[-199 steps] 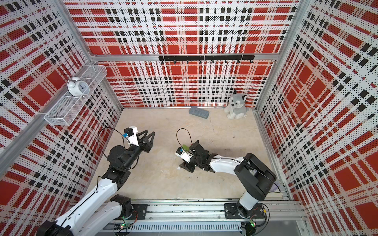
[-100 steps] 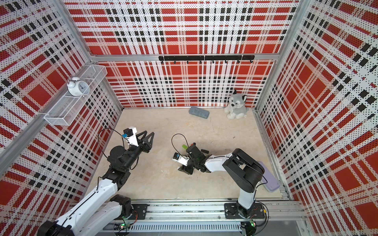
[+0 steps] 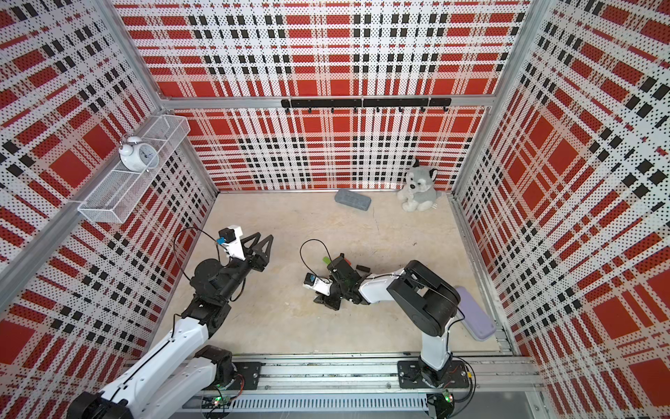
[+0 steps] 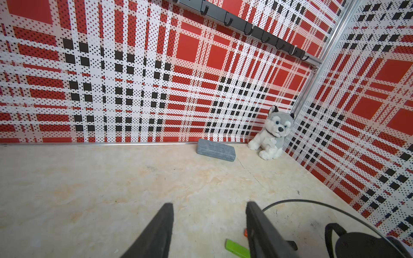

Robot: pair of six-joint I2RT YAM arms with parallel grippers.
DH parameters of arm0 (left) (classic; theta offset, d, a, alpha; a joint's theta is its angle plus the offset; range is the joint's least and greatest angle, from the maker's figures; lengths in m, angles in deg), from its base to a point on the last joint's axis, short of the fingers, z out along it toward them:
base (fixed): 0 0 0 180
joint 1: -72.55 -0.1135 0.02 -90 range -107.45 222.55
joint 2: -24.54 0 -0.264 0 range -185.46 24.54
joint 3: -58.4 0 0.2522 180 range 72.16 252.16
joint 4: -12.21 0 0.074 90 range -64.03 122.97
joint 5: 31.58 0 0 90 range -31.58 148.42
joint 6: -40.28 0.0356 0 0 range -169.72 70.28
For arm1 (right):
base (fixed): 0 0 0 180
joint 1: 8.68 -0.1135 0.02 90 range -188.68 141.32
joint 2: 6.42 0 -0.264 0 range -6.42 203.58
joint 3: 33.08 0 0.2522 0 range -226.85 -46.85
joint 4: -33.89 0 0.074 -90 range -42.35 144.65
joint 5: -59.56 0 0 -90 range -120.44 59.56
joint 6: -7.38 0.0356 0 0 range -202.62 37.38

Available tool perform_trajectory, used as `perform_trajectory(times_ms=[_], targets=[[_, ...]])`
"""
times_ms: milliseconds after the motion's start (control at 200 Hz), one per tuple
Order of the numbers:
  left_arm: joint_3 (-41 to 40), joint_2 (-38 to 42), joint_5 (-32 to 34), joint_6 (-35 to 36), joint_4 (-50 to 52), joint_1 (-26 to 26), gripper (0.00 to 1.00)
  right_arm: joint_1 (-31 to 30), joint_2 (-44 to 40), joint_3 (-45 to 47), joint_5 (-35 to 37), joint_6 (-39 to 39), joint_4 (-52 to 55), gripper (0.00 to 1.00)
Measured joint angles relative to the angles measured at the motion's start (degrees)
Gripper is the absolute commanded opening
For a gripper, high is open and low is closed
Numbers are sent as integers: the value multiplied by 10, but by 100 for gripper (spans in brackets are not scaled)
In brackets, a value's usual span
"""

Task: Close the usb drive cover
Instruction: Pick up the cover from the center of the board.

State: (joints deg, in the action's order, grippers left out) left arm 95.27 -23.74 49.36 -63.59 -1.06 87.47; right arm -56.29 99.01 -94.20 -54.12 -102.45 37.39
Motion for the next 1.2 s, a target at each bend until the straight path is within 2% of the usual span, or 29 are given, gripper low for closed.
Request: perform_trajectory(times_ms=[110, 291, 636, 882, 1202], targets=[[0, -2, -2, 0, 0, 0, 55, 0, 0, 0, -5, 2, -1, 28], [0, -6, -9, 0, 0, 0, 55, 2, 0, 0, -5, 6, -1, 33], [0, -7, -11, 0, 0, 0, 55, 9, 0, 1, -8, 12, -1, 27], [0, -13, -12, -3, 0, 0, 55, 13, 0, 2, -14, 14, -2, 17], [0, -25, -17, -25, 0, 0, 54, 13, -18, 16, -10, 9, 0, 17]])
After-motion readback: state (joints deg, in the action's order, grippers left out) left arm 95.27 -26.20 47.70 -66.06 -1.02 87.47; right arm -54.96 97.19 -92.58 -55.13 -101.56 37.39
